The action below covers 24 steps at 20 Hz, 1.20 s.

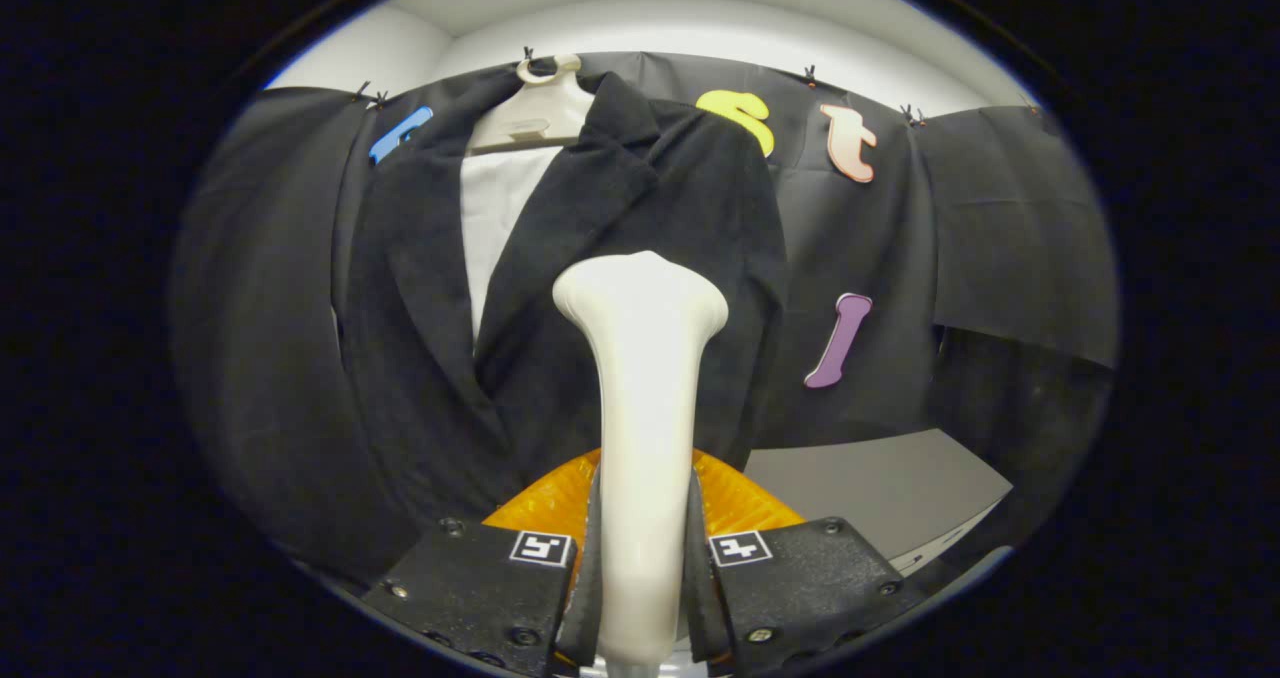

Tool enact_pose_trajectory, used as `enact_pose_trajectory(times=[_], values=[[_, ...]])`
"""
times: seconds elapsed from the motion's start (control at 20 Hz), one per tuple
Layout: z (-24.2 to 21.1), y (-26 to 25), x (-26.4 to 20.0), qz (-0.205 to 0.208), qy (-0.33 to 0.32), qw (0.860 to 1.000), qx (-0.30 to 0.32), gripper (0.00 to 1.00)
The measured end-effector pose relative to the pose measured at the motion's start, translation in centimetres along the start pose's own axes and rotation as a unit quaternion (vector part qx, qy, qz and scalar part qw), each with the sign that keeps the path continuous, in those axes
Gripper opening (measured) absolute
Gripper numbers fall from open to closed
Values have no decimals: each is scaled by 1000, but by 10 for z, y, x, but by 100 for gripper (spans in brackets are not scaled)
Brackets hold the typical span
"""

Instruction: Iron the clothes twice with a garment steamer, once on the left side and once on the right side.

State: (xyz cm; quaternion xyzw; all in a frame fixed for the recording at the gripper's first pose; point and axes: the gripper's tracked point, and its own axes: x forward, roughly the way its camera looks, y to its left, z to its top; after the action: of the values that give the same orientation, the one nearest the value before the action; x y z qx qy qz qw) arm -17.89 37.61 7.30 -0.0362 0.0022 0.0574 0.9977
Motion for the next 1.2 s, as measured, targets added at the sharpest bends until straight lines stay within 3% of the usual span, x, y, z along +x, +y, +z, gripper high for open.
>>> enact_pose_trajectory(times=[1.2], values=[[-148,9,5,-30,80,996,-31,37]])
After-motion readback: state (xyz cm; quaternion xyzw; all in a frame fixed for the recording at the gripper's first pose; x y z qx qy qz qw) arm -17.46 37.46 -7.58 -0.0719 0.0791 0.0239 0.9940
